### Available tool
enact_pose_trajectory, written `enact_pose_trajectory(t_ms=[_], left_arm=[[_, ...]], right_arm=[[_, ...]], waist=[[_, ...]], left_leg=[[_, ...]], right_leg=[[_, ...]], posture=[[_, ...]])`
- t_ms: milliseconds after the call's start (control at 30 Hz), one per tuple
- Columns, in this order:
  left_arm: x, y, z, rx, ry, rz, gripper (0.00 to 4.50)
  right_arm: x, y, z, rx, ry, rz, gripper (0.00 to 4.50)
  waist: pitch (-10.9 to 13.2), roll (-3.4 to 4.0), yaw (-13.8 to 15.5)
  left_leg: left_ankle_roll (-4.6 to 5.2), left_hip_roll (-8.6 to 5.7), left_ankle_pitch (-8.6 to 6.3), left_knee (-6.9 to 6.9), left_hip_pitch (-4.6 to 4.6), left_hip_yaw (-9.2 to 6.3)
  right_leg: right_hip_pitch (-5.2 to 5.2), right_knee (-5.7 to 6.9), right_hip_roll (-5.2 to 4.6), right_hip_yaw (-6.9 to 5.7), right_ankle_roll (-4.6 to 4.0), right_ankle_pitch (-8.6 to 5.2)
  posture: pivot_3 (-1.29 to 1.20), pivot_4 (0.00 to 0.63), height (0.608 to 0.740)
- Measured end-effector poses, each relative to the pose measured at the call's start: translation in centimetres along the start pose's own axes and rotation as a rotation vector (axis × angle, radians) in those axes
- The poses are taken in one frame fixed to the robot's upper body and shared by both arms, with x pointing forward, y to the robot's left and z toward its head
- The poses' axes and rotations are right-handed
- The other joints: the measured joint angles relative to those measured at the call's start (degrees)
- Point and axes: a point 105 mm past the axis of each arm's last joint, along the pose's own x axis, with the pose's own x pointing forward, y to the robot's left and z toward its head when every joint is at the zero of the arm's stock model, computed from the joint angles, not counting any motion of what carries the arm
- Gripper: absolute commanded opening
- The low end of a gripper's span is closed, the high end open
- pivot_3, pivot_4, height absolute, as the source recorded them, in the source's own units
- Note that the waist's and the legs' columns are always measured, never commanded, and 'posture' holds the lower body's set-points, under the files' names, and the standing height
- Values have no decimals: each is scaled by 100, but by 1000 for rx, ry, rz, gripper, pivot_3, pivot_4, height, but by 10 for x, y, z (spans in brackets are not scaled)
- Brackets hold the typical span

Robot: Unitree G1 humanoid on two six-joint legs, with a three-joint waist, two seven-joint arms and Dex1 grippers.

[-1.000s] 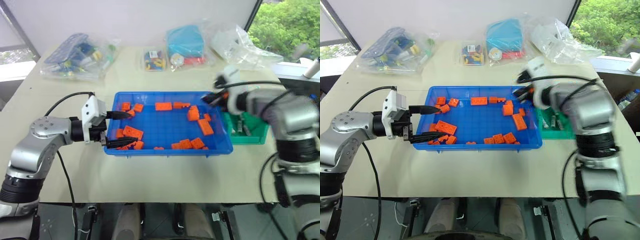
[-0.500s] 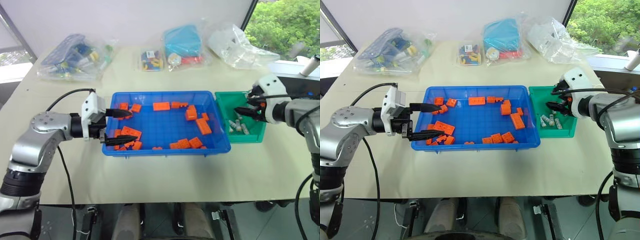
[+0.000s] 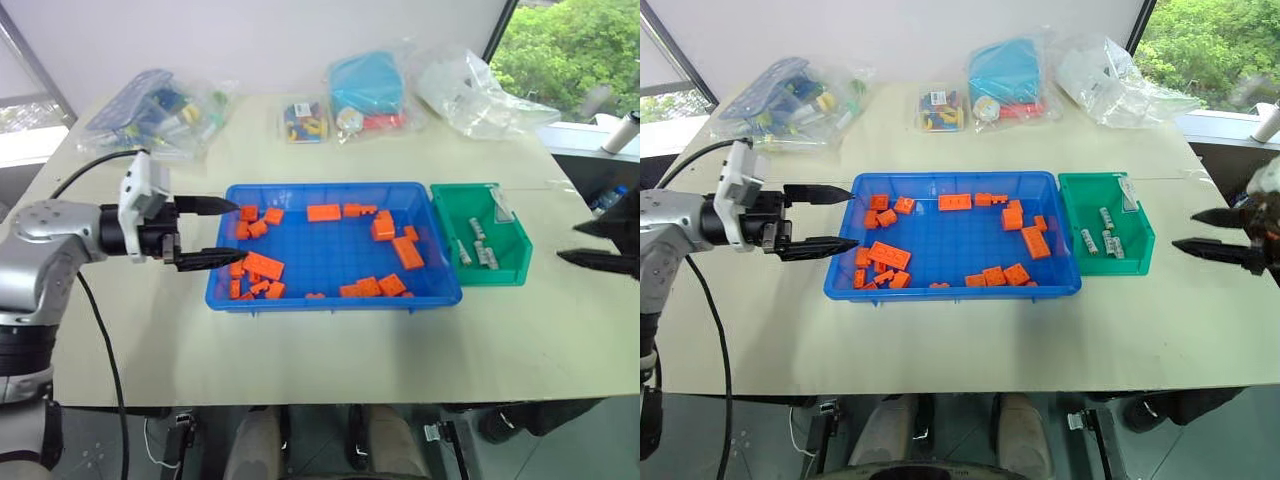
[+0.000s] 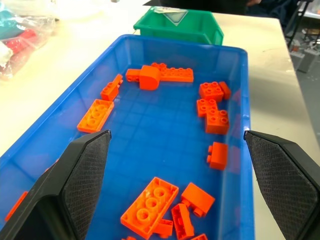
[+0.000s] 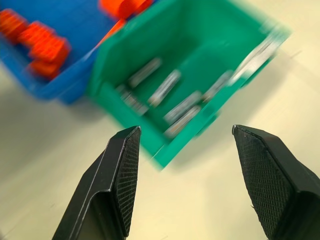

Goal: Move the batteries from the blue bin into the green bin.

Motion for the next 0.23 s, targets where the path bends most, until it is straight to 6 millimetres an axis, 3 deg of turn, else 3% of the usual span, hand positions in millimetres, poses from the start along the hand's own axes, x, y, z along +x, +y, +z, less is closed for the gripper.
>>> enact_pose_trajectory(t_ms=[233], left_arm=[[-11, 7, 15, 13, -19, 44, 4500]], right_arm=[[7, 4, 4, 18, -89, 20, 2982]], waist=[[0, 0, -10]], left_leg=[[-1, -1, 0, 0, -1, 0]], right_leg=[[0, 1, 0, 0, 2, 1]], posture=[[0, 150, 736]])
